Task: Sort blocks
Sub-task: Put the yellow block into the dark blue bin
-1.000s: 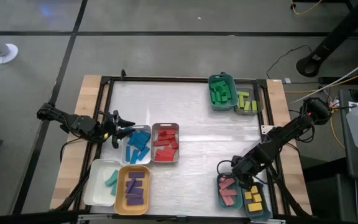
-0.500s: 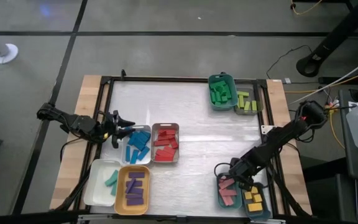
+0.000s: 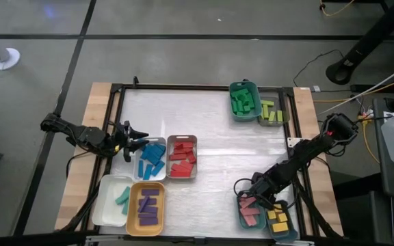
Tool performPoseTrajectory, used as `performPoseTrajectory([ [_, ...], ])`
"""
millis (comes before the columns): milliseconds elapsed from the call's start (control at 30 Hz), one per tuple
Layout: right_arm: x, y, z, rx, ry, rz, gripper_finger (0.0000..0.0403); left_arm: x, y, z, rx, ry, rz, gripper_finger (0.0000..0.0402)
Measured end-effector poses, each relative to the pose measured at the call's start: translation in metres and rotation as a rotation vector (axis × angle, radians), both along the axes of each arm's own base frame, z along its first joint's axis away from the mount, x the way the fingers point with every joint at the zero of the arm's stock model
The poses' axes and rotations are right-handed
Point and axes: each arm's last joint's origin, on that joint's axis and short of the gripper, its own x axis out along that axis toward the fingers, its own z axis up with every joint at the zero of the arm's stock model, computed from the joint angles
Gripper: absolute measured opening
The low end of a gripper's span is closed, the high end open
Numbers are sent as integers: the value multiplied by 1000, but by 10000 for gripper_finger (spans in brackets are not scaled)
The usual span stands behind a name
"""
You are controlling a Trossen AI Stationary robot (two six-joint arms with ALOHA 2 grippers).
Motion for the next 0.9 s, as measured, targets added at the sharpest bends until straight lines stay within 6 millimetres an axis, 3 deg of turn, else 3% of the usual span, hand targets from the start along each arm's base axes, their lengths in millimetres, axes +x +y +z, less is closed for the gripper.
performPoseTrajectory([
  [433, 0, -1, -1, -42, 1, -65, 232, 0, 0, 0, -3, -1, 0, 148],
  [533, -1, -1, -1, -38, 12, -65, 206, 0, 0, 0, -3, 0, 0, 148],
  [700, -1, -2, -1, -42, 18, -65, 129, 0, 0, 0, -3, 0, 0, 148],
  [900, -1, -1, 0, -45, 36, -127, 129, 0, 0, 0, -3, 0, 0, 148],
])
